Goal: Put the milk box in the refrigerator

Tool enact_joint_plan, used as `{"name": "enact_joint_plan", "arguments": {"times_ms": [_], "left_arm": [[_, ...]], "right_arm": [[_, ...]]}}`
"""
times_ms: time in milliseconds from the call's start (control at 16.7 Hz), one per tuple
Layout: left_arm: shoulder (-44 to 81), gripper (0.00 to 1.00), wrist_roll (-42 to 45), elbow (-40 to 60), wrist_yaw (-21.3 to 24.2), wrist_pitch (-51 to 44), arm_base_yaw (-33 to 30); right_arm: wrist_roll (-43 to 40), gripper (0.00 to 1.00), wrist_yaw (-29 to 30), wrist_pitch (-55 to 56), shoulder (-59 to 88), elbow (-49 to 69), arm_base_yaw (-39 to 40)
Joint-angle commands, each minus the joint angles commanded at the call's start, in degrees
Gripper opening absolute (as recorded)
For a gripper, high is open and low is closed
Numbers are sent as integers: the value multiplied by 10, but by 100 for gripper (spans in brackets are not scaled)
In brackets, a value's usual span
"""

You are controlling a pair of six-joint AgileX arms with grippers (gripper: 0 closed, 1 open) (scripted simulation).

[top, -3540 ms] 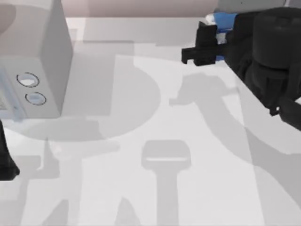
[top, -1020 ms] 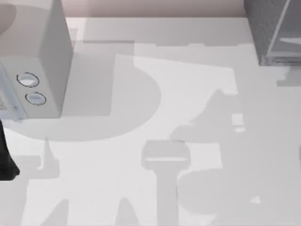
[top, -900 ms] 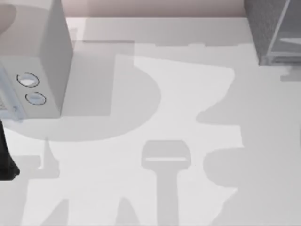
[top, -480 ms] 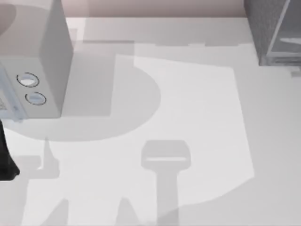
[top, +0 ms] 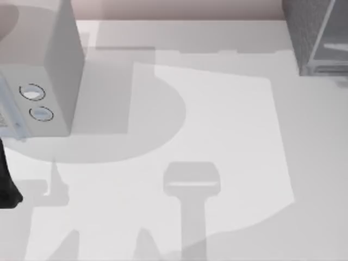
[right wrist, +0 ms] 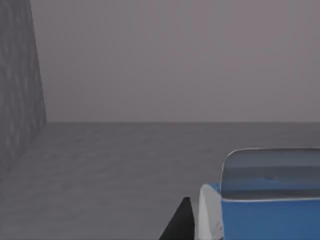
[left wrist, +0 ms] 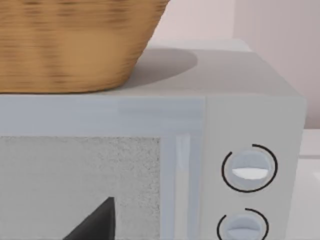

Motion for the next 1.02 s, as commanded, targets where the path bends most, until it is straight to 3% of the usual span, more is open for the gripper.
{"name": "enact_joint_plan", "arguments": {"times_ms": [720, 1020], "left_arm": [[0, 100, 0, 0, 0, 0, 0], [0, 100, 0, 0, 0, 0, 0]], "right_arm": [[-1, 0, 30, -179, 131, 309, 26], [-2, 0, 34, -209, 147, 355, 32]]}}
